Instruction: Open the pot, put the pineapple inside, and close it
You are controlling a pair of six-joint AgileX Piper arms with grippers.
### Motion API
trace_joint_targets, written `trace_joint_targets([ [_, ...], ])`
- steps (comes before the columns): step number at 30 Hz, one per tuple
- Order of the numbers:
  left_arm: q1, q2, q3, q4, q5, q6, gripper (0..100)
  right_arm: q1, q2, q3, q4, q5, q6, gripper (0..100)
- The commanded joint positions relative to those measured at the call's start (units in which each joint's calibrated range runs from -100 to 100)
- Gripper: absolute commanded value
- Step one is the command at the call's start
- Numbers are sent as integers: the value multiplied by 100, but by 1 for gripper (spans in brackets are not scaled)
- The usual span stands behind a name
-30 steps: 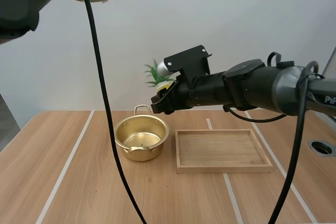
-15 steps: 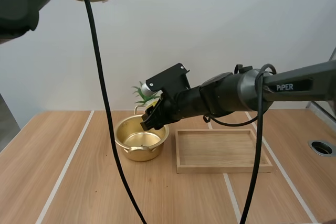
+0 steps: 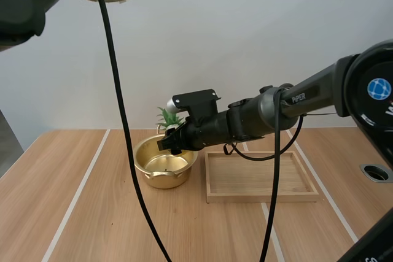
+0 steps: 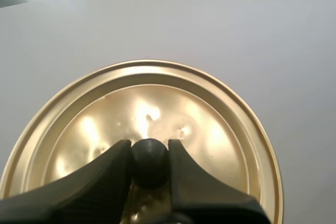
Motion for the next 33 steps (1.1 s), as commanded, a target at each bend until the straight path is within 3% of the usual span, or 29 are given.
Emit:
trace_joint_targets([
  [1,-18,-39,-1,-72,-195,-27,0,1,73,-113,180,203,-43,0],
  [17,-18,-39,-1,-72,-195,-27,0,148,833,-343,264,591,-43,0],
  [23,-18,-39,-1,-72,-195,-27,0,381,988,-398,264,202,-43,0],
  [33,-18,-39,-1,-72,-195,-27,0,389,1061,-553,279,-674,-43,0],
])
